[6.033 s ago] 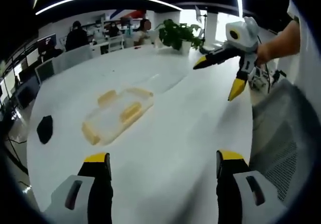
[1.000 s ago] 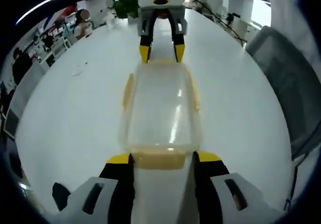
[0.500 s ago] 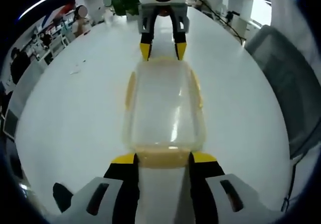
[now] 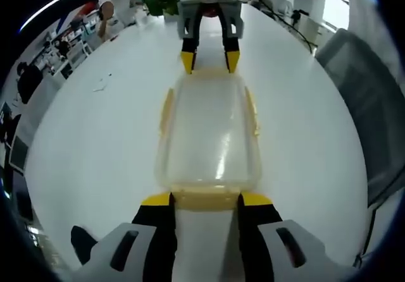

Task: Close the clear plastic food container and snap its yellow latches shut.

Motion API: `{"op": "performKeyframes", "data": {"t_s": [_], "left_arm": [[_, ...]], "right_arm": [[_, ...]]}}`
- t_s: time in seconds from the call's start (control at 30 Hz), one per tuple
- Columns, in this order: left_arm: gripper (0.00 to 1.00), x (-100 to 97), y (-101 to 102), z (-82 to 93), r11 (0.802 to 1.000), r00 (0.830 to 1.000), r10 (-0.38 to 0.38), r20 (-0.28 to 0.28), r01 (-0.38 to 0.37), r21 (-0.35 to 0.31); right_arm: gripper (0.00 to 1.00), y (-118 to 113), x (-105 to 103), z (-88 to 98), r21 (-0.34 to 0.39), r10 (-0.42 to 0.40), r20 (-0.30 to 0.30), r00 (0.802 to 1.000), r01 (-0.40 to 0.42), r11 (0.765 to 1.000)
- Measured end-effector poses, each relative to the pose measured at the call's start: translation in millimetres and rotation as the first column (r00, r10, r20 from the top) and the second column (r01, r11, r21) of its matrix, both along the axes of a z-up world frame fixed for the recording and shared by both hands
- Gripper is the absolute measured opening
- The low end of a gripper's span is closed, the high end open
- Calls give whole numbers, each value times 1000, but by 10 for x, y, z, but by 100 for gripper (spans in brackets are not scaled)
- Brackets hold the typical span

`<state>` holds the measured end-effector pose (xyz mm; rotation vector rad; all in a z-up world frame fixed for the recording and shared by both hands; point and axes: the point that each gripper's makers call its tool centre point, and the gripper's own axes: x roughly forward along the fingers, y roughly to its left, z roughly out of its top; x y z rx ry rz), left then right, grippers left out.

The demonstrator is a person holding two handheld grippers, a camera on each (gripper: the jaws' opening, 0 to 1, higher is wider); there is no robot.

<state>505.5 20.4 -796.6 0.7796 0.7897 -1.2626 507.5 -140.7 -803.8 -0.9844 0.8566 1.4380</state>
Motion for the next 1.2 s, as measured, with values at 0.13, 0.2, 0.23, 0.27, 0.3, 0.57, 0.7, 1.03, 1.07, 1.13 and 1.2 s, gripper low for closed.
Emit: {"op": "performKeyframes", "data": {"t_s": [0.13,0.2,0.23,0.27,0.3,0.57,0.7,1.03,1.07,1.13,1.2], "left_arm": [[35,-24,-9,13,998,1000,-8,17,7,57],[35,-36,-26,48,999,1000,-5,22,4,50],[35,-37,-31,81,999,1000,-4,24,2,45],[35,-32,-38,105,999,1000,-5,30,3,43],[35,-31,-40,127,999,999,-5,34,3,40],[35,-62,-49,243,999,999,6,42,-8,43],[35,-74,-51,332,999,998,7,59,-10,48],[35,-89,-153,532,999,996,6,94,-10,46],[35,-90,-161,539,999,996,5,94,-9,45],[35,-100,-199,572,999,995,2,96,-6,45],[35,-105,-240,607,999,995,0,99,-5,44]], "right_arm": [[35,4,-26,22,-10,11,6,1000,-11,1000],[34,-19,-29,44,-19,16,-2,1000,-16,1000],[34,-30,-30,57,-20,17,-1,1000,-18,1000],[34,-48,-27,75,-19,16,0,1000,-16,1000],[34,-54,-33,91,-18,15,1,1000,-15,1000],[34,-59,-25,225,-2,33,29,999,-33,999],[35,-64,-37,310,2,32,41,999,-32,999],[35,-165,-54,527,5,32,73,997,-32,999],[35,-187,-60,546,2,32,75,997,-32,999],[35,-224,-79,580,-1,28,75,997,-28,1000],[35,-261,-84,620,-1,27,80,996,-27,1000]]}}
